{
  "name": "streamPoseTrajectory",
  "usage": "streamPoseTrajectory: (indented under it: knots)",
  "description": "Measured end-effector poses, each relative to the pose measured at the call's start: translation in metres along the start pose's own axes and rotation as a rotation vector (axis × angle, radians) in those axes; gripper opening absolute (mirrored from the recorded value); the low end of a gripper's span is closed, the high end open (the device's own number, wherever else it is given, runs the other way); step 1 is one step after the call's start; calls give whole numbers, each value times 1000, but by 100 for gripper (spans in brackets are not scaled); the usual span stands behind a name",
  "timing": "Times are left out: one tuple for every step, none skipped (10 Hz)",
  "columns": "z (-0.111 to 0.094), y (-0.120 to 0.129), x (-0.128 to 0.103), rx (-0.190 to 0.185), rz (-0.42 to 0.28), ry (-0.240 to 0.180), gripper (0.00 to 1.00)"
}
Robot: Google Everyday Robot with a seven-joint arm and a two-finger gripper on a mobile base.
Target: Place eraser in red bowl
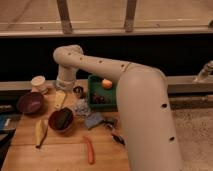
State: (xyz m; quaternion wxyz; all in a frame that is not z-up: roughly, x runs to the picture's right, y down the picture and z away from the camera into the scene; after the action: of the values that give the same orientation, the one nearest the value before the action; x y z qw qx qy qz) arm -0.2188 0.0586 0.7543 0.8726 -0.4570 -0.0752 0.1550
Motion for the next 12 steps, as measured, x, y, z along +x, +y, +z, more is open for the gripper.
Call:
streamPoseTrajectory:
  knots:
    - [1, 1, -2, -1, -2, 1, 80]
    - [3, 2, -2, -9, 4, 9, 80]
    - [9, 2, 0, -21, 14, 21, 80]
    - [17, 3, 4, -34, 33, 28, 80]
    - [36, 0, 19, -61, 84, 39, 80]
    - [47, -2, 29, -77, 112, 43, 80]
    - [55, -5, 37, -90, 131, 33, 80]
    - [54, -5, 36, -90, 132, 28, 80]
    - [56, -4, 35, -91, 130, 30, 80]
    - [56, -4, 34, -91, 128, 28, 80]
    - [55, -5, 35, -91, 130, 28, 80]
    - [56, -4, 35, -98, 134, 25, 80]
